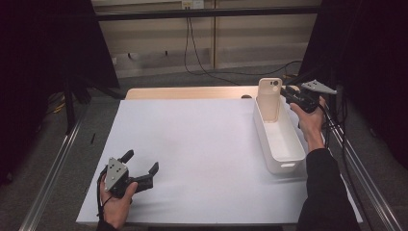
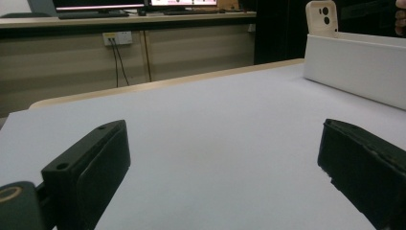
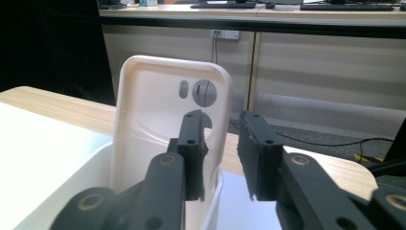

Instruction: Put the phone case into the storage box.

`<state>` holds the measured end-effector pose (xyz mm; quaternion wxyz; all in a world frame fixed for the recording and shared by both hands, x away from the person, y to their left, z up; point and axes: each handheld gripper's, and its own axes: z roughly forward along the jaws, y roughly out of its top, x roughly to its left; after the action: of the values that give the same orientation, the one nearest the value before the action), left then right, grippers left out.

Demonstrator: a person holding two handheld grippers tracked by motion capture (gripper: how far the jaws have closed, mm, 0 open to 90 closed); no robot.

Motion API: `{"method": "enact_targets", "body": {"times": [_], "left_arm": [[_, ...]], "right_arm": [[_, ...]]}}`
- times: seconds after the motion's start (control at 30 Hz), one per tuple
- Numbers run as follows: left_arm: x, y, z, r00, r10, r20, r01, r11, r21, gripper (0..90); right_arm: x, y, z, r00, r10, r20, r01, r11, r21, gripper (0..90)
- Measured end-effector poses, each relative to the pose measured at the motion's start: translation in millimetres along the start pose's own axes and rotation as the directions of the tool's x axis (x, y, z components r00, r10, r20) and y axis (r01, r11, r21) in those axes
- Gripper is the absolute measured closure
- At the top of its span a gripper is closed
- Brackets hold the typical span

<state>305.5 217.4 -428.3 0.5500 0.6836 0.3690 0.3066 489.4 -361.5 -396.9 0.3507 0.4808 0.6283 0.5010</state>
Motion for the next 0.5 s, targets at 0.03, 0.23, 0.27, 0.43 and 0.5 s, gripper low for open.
{"method": "enact_targets", "body": {"times": [0.03, 0.23, 0.27, 0.43, 0.5], "left_arm": [[0.1, 0.2, 0.0, 1.0, 0.0, 0.003, 0.0, 1.0, -0.002, 3.7], [3.0, 1.0, 0.1, 1.0, -0.005, 0.004, 0.005, 0.9999, -0.009, 3.6], [3.0, 1.4, -0.2, 1.0, -0.009, 0.003, 0.009, 0.9998, -0.016, 3.6], [4.1, 2.7, -2.8, 0.9999, -0.014, 0.006, 0.014, 0.9995, -0.027, 3.5], [5.0, 3.2, -3.4, 0.9999, -0.011, 0.004, 0.011, 0.9995, -0.03, 3.5]], "right_arm": [[0.7, -0.1, -0.9, 1.0, 0.002, -0.005, -0.002, 1.0, -0.002, 67.9], [7.0, 3.3, -5.3, 0.9996, 0.013, -0.025, -0.013, 0.9999, 0.002, 44.1], [8.7, 4.5, -6.2, 0.9995, 0.016, -0.026, -0.016, 0.9999, 0.002, 39.1], [16.8, 7.1, -8.2, 0.9992, 0.019, -0.034, -0.019, 0.9997, 0.012, 16.5], [19.6, 7.7, -9.0, 0.9994, 0.022, -0.028, -0.022, 0.9997, 0.009, 7.6]]}}
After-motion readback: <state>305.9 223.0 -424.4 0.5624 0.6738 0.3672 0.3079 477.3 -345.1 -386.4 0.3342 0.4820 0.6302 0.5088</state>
